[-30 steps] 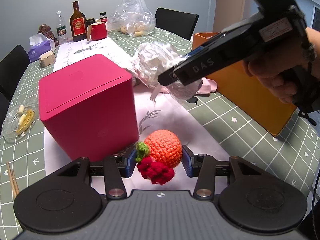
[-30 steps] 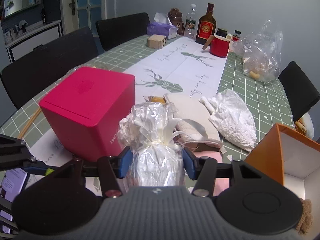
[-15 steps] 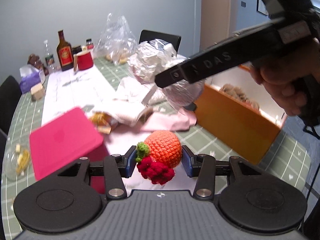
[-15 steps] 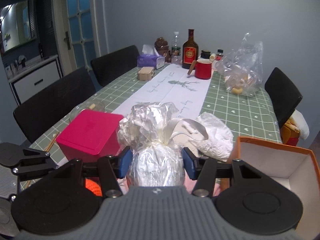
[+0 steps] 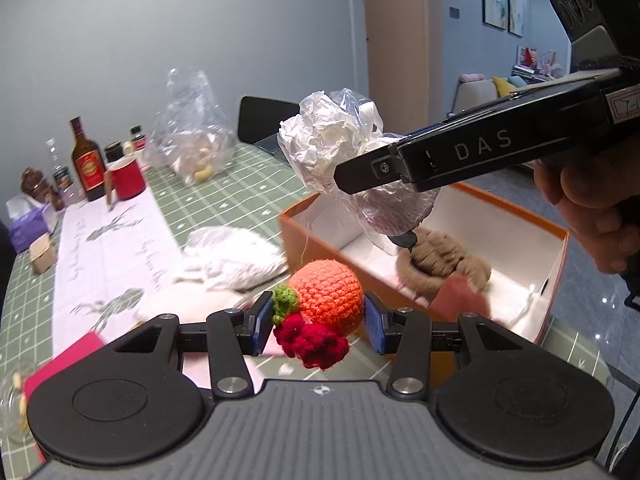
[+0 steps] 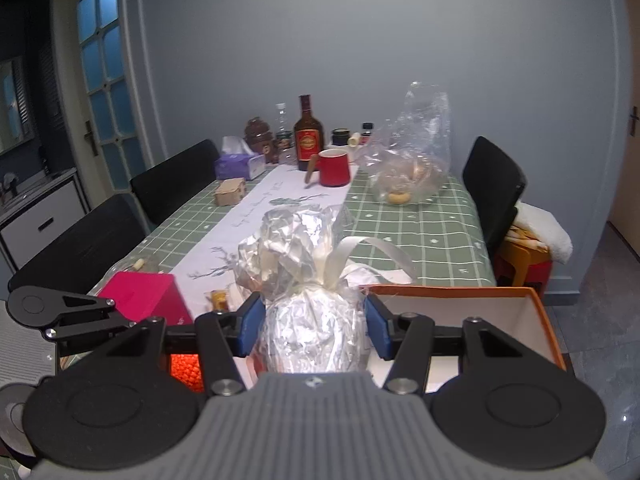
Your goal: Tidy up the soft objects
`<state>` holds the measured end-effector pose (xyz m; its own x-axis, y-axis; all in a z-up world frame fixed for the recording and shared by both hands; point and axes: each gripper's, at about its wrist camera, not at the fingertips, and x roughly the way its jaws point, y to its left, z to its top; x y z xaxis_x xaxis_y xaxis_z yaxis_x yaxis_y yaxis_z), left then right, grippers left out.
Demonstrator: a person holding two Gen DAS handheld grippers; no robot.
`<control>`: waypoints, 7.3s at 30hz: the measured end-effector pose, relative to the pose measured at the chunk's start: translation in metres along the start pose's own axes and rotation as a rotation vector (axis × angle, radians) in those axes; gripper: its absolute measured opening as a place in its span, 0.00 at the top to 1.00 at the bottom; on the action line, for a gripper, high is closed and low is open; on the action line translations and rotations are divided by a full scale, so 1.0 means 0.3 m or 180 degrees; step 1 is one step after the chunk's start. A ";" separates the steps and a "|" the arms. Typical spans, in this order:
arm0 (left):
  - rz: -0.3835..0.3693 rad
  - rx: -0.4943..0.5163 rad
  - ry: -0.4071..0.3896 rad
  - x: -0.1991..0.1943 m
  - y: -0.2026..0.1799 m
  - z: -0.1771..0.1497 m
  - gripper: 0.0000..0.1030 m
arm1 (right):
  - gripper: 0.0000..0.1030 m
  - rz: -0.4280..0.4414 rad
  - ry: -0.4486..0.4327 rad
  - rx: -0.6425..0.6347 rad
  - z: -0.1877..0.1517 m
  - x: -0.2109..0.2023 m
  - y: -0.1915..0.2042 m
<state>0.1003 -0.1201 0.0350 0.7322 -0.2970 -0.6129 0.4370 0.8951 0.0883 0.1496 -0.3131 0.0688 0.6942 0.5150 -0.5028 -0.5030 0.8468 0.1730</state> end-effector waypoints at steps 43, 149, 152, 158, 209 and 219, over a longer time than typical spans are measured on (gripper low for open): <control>0.0274 0.1028 0.0505 0.533 -0.228 0.118 0.48 | 0.48 -0.0905 0.0555 0.0487 -0.120 0.243 -0.402; 0.0330 -0.0470 0.0585 -0.053 0.312 -0.429 0.25 | 0.48 -0.0376 0.0973 -0.1513 -0.188 0.738 0.474; 0.0346 -0.0476 0.0607 -0.047 0.322 -0.432 0.25 | 0.64 -0.0458 0.1039 -0.1666 -0.205 0.795 0.474; 0.0323 -0.0467 0.0611 -0.033 0.313 -0.423 0.25 | 0.94 -0.0353 0.0972 -0.1507 -0.176 0.781 0.426; 0.0073 0.0371 0.0642 0.167 0.076 -0.399 0.16 | 0.42 0.0049 0.1894 -0.1672 -0.345 0.426 0.305; 0.0149 0.0292 0.0771 0.219 0.100 -0.419 0.13 | 0.38 -0.0079 0.2241 -0.1307 -0.362 0.532 0.296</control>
<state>0.0959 -0.0711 -0.1014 0.6111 -0.1576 -0.7757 0.4592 0.8688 0.1852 0.1598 -0.1702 -0.0881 0.2900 0.1768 -0.9405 -0.7354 0.6701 -0.1008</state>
